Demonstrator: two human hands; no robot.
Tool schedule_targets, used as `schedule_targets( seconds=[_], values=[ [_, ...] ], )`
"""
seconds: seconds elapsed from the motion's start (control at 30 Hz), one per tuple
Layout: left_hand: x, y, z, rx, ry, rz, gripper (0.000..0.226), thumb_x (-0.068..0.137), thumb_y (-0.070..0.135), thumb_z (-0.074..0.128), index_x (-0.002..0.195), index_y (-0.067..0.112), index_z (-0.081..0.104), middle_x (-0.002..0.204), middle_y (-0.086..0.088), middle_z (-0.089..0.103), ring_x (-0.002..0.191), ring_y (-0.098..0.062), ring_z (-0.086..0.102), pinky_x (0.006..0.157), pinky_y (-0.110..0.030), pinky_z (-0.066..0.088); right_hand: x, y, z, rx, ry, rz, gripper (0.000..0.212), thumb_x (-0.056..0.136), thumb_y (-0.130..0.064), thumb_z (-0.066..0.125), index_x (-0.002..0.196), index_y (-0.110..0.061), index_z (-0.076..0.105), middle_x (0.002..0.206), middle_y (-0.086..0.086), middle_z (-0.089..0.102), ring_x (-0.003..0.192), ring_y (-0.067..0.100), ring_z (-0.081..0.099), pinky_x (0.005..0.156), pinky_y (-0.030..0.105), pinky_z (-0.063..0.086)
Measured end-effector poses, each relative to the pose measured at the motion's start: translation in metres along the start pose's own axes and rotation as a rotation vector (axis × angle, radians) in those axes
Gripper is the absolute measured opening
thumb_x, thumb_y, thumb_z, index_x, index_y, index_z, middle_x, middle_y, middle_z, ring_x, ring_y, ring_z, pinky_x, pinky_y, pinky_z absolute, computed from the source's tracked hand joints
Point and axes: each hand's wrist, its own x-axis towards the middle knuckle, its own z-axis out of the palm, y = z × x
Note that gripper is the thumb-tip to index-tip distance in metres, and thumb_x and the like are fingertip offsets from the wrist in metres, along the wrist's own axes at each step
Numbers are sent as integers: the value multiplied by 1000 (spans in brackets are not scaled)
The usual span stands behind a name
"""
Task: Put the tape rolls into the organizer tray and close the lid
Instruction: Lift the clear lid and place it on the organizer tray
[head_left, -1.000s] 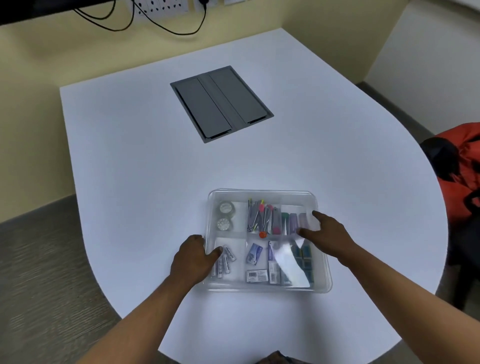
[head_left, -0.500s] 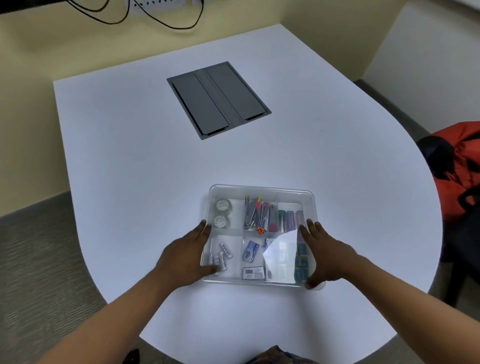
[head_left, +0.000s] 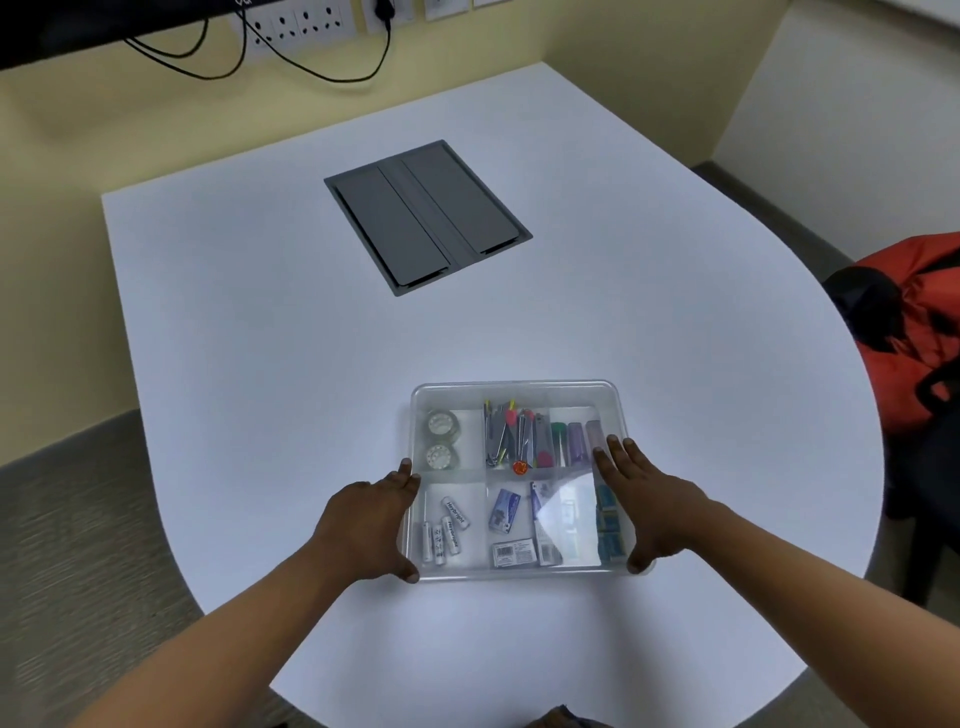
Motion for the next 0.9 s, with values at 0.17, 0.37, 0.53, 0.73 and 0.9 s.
schedule_targets(
  seconds=[0.17,0.37,0.53,0.73,0.9],
  values=[
    [-1,0,4,-20,28,1,123,55,67,75,151,26,10,160,7,1,135,-15,38,102,-30,38,7,2,4,-22,6,-7,152,54,-50,88,144,-15,-29,155,7,-31,143,24,-26,109,44,35],
    [3,0,-2,-6,7,-36,123,56,67,75,151,27,7,160,9,-1,146,-9,10,106,-34,36,13,16,0,13,6,-59,150,55,-56,85,144,-17,-29,154,5,-32,141,22,-27,117,38,12],
    [20,16,-21,129,-66,-87,120,54,63,79,148,16,20,160,-3,14,144,-15,20,102,-38,38,21,25,-13,-33,15,-53,149,52,-62,83,147,-17,-23,158,7,-24,146,23,-18,118,42,4],
    [39,10,-42,188,108,-98,64,69,46,77,122,22,51,120,0,59,115,-21,55,87,-37,44,28,28,-22,-128,152,-48,127,58,-57,83,152,-18,8,162,8,11,147,20,14,118,48,1],
    [57,1,-57,91,65,-128,107,61,48,83,145,16,24,155,-1,27,138,-19,32,100,-41,41,44,29,-39,-50,255,18,115,61,-52,84,150,-15,21,157,7,28,141,23,31,117,44,16]
  ],
)
